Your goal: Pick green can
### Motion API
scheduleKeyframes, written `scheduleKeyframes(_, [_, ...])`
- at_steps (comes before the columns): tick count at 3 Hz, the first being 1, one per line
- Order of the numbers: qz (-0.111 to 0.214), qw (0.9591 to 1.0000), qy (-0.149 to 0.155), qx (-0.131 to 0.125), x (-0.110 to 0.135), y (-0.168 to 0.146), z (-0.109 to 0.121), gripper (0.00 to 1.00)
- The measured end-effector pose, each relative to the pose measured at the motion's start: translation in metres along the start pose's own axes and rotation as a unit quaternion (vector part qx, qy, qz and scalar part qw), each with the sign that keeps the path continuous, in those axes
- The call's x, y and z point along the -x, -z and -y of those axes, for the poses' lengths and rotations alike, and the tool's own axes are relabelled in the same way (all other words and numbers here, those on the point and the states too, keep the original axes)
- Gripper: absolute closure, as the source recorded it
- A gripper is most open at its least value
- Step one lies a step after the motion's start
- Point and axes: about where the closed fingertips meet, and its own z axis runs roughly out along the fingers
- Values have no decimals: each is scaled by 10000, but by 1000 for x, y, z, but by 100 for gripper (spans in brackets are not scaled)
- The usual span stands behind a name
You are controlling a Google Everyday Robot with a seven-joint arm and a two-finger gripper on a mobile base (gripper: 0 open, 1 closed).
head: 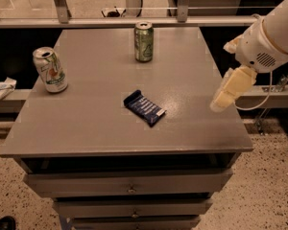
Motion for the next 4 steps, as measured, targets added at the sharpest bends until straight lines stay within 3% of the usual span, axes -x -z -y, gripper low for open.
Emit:
scheduleKeyframes(1, [837, 9964, -156, -41, 27, -37, 28, 0])
scheduleKeyframes(2, [1683, 9854, -254, -111, 64, -65, 50, 0])
scheduleKeyframes(3, [2401, 9702, -243, -199, 101, -79, 64, 0])
scheduleKeyframes(4, [2401, 9702, -243, -199, 101, -79, 64, 0])
